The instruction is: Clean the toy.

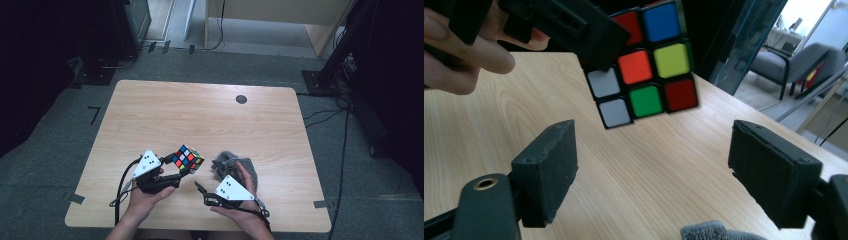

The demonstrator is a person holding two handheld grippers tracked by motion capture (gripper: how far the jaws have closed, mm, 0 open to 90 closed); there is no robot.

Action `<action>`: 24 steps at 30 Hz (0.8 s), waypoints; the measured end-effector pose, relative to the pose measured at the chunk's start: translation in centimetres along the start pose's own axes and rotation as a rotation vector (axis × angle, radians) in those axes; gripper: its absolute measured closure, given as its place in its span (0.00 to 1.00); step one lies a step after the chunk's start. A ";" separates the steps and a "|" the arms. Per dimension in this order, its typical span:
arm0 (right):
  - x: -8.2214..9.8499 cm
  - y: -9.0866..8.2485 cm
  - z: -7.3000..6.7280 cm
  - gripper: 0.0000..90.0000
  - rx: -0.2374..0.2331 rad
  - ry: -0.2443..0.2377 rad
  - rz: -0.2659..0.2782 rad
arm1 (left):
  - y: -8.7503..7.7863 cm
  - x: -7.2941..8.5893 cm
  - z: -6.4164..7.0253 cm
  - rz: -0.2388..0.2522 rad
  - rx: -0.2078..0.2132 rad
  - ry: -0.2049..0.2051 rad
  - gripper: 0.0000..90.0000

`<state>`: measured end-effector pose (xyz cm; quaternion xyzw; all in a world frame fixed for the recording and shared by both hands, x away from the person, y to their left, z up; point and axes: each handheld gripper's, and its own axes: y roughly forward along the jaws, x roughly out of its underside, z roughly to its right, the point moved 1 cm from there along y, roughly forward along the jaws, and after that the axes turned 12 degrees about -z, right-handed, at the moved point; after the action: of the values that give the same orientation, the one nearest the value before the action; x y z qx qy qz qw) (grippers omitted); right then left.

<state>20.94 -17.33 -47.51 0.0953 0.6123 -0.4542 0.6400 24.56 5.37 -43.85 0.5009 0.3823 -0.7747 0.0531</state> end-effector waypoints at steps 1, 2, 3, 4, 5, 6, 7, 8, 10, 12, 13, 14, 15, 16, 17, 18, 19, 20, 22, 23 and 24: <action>0.0 0.1 -0.2 0.20 0.006 -0.008 -0.001 | 0.0 -0.1 0.3 -0.001 0.010 0.003 0.38; 0.0 0.2 -0.3 0.20 0.018 -0.014 -0.002 | 0.1 -0.1 0.5 -0.002 0.018 0.009 0.38; 0.0 0.3 -0.3 0.20 0.025 -0.019 0.001 | 0.1 -0.2 0.7 -0.007 0.023 0.018 0.38; -0.1 0.3 -0.4 0.19 0.029 -0.024 0.004 | 0.2 -0.2 1.0 -0.010 0.033 0.023 0.38; -0.1 0.3 -0.5 0.19 0.041 -0.032 0.006 | 0.3 -0.2 1.2 -0.010 0.042 0.031 0.38; -0.1 0.3 -0.6 0.19 0.052 -0.044 0.006 | 0.4 -0.1 1.4 -0.010 0.059 0.036 0.38; -0.2 0.3 -0.7 0.20 0.072 -0.062 0.002 | 0.5 -0.1 1.5 -0.012 0.072 0.035 0.38; -0.2 0.4 -0.8 0.21 0.088 -0.073 -0.005 | 0.6 -0.1 1.6 -0.015 0.090 0.032 0.38; -0.3 0.4 -1.0 0.26 0.131 -0.100 -0.008 | 0.7 0.0 1.8 -0.018 0.105 0.040 0.38; -0.3 0.3 -1.2 0.30 0.163 -0.126 -0.003 | 0.9 0.1 2.0 -0.021 0.114 0.050 0.38; -0.3 0.2 -1.3 0.34 0.165 -0.139 -0.001 | 0.8 0.1 1.9 -0.018 0.116 0.049 0.38; -0.3 0.2 -1.5 0.36 0.167 -0.152 0.003 | 0.8 0.1 1.9 -0.018 0.121 0.048 0.38; -0.3 0.2 -1.5 0.36 0.172 -0.157 0.002 | 0.9 0.1 1.8 -0.016 0.125 0.050 0.38; -0.3 0.2 -1.5 0.37 0.168 -0.155 -0.001 | 0.9 0.2 1.7 -0.010 0.131 0.050 0.38; -0.3 0.2 -1.5 0.37 0.160 -0.151 -0.005 | 0.9 0.3 1.5 0.002 0.143 0.046 0.38; -0.3 0.2 -1.4 0.38 0.156 -0.147 -0.003 | 0.9 0.4 1.4 0.008 0.152 0.041 0.37; -0.3 0.1 -1.4 0.38 0.149 -0.139 -0.006 | 1.0 0.4 1.4 0.011 0.154 0.043 0.37; -0.3 0.1 -1.3 0.38 0.145 -0.130 -0.009 | 1.0 0.4 1.4 0.017 0.150 0.050 0.37; -0.3 0.1 -1.0 0.38 0.133 -0.102 -0.020 | 0.8 0.3 1.3 0.030 0.148 0.055 0.32; -0.2 0.1 -0.8 0.39 0.132 -0.091 -0.034 | 0.7 0.3 1.1 0.040 0.152 0.052 0.30; -0.1 0.1 -0.6 0.39 0.133 -0.085 -0.045 | 0.5 0.3 1.0 0.046 0.155 0.048 0.28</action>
<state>20.65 -16.82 -47.61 0.1045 0.5553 -0.5116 0.6472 23.94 4.44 -44.14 0.5307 0.3108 -0.7882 0.0230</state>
